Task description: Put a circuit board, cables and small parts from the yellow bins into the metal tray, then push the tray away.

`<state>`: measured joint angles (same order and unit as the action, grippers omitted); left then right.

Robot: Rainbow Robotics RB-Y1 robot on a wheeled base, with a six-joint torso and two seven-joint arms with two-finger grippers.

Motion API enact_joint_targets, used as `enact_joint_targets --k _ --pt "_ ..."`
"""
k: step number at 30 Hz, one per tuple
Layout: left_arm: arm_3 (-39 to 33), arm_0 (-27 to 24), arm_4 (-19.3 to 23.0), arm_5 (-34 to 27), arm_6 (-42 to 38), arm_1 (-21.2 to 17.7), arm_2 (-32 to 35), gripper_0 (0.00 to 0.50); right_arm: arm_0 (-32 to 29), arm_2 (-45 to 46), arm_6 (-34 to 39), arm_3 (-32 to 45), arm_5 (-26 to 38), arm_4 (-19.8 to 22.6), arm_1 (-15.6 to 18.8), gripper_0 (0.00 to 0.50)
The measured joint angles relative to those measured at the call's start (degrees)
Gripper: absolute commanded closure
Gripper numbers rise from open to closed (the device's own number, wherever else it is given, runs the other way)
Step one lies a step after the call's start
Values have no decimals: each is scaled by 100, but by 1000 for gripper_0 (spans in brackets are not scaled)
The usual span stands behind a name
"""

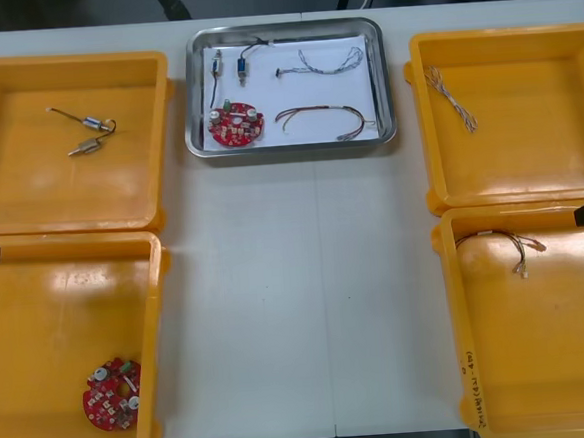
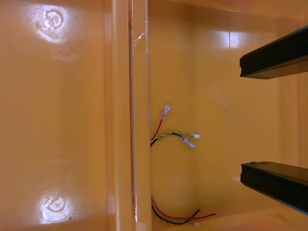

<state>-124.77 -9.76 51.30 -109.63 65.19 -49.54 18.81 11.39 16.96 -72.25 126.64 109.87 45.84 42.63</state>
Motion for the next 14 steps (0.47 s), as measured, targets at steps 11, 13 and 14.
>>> enact_joint_targets --k 11,13,14 --pt "0 0 0 0 0 0 0 0 -10 19 0 0 0 11 0 0" --pt "0 0 0 0 0 0 0 0 -12 19 0 0 0 12 0 0" --pt "0 0 0 0 0 0 0 0 -13 19 0 0 0 12 0 0"
